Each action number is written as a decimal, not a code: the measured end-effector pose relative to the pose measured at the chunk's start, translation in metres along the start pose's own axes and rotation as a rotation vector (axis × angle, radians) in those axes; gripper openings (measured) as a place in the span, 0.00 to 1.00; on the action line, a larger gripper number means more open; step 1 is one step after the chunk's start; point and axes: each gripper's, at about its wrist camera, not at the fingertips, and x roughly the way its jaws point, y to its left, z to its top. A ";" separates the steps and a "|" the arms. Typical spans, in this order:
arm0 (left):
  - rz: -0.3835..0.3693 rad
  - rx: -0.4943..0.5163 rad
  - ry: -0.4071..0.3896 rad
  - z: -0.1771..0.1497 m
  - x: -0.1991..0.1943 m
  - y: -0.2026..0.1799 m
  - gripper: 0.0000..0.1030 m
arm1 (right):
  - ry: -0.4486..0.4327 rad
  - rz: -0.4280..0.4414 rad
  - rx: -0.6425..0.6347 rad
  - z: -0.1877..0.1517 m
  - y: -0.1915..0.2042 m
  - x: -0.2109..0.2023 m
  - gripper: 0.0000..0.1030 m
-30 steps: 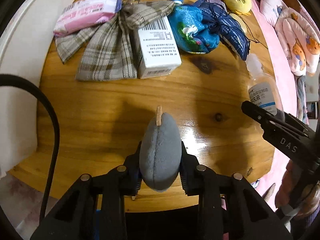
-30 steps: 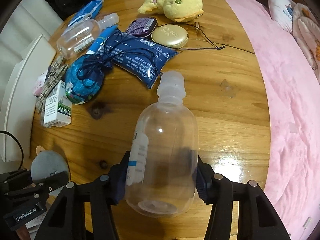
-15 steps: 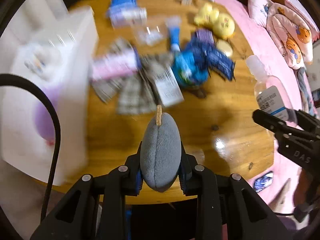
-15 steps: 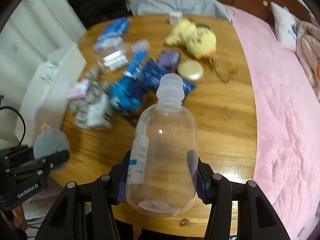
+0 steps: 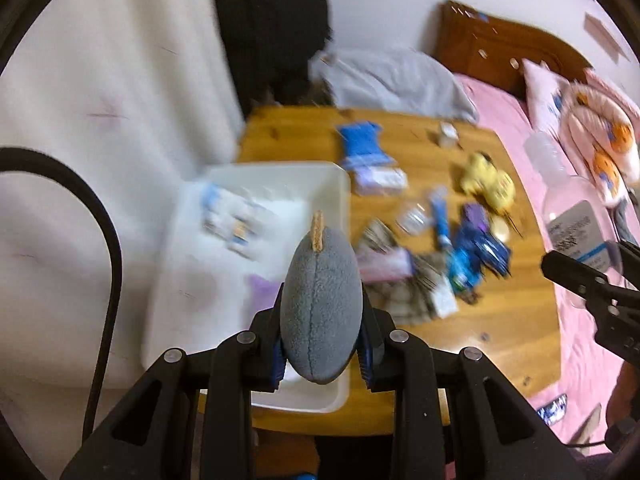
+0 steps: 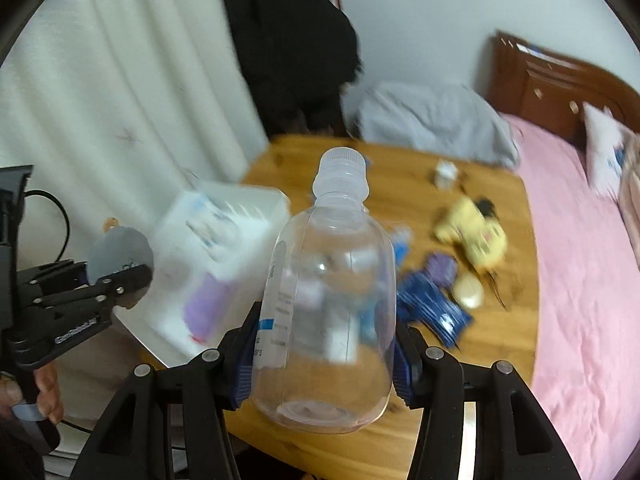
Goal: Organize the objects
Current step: 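Place the grey plush and clear bottle into the white tray, open both tools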
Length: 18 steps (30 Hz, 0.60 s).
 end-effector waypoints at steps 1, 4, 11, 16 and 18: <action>0.010 -0.007 -0.011 0.004 0.000 0.008 0.29 | -0.011 0.008 -0.013 0.007 0.012 0.000 0.54; 0.043 -0.033 -0.036 0.012 -0.002 0.037 0.29 | -0.020 0.025 -0.053 0.027 0.047 0.009 0.54; 0.041 -0.066 -0.022 0.021 0.018 0.087 0.29 | 0.008 0.055 -0.117 0.053 0.114 0.044 0.55; 0.010 -0.065 0.007 0.023 0.032 0.107 0.29 | 0.043 0.050 -0.139 0.063 0.145 0.070 0.53; -0.004 -0.065 0.018 0.024 0.038 0.111 0.30 | 0.064 0.035 -0.146 0.064 0.152 0.083 0.53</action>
